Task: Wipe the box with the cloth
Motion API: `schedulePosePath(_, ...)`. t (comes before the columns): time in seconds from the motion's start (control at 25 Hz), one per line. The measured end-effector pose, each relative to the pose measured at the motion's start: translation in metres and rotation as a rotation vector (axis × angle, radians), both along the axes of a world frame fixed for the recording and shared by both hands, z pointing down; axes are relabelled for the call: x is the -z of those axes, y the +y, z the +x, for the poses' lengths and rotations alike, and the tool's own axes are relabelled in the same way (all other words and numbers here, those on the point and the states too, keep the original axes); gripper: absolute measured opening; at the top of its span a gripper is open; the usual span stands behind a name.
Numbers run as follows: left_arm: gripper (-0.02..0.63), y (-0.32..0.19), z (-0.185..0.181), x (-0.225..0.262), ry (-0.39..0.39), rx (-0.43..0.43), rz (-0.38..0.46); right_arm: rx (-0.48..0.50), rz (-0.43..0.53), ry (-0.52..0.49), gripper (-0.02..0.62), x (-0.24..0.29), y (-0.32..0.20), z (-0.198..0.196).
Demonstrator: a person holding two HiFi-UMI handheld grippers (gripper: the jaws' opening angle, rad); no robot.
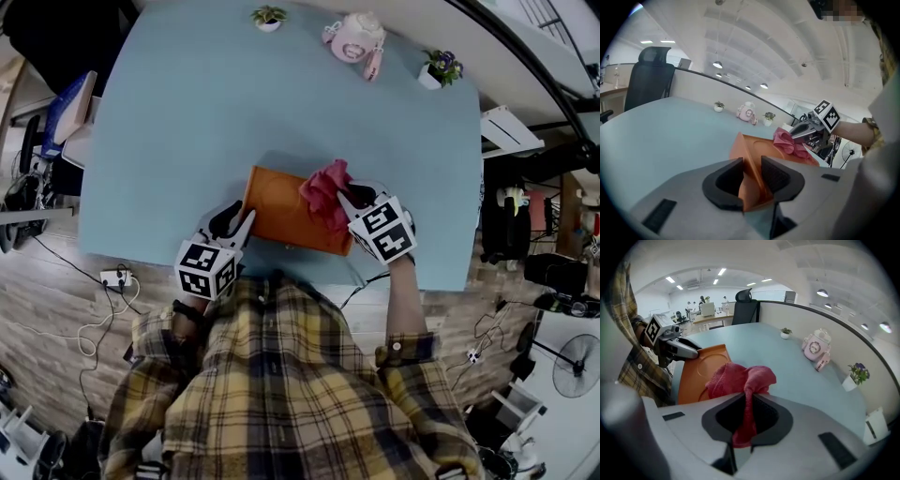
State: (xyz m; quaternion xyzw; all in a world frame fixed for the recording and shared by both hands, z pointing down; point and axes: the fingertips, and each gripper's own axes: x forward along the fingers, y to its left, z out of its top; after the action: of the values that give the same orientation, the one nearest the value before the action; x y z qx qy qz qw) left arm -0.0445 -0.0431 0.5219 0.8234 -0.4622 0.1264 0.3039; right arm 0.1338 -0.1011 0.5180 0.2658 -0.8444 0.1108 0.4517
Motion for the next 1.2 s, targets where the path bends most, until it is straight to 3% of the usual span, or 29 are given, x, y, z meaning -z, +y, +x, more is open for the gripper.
schedulePosePath(0.16,0.117,0.000,-0.001,0.000,0.002,0.003,0.001,-0.025,0.016,0.017,0.041,0.001,0.002,0.021)
schedulePosePath(0.32,0.117,0.000,0.000,0.000,0.005,0.006,-0.003,-0.103,-0.007,-0.033,0.041,0.009,0.002,0.038)
schedulePosePath(0.48,0.117,0.000,0.000,0.000,0.008,0.008,0.000,-0.150,0.003,0.000,0.041,0.014,0.004,0.061)
schedulePosePath(0.64,0.117,0.000,0.000,0.000,0.013,0.004,-0.001,-0.182,0.045,-0.104,0.041,0.038,0.006,0.063)
schedulePosePath(0.8,0.117,-0.001,0.000,0.000,0.017,0.004,0.001,-0.113,0.101,-0.212,0.041,0.078,0.010,0.029)
schedulePosePath(1.0,0.117,-0.001,0.001,-0.001,0.018,0.005,0.006,0.039,0.138,-0.357,0.041,0.120,0.021,-0.042)
schedulePosePath(1.2,0.118,-0.001,0.000,0.000,0.019,0.002,0.016,0.175,0.070,-0.513,0.041,0.125,0.043,-0.125)
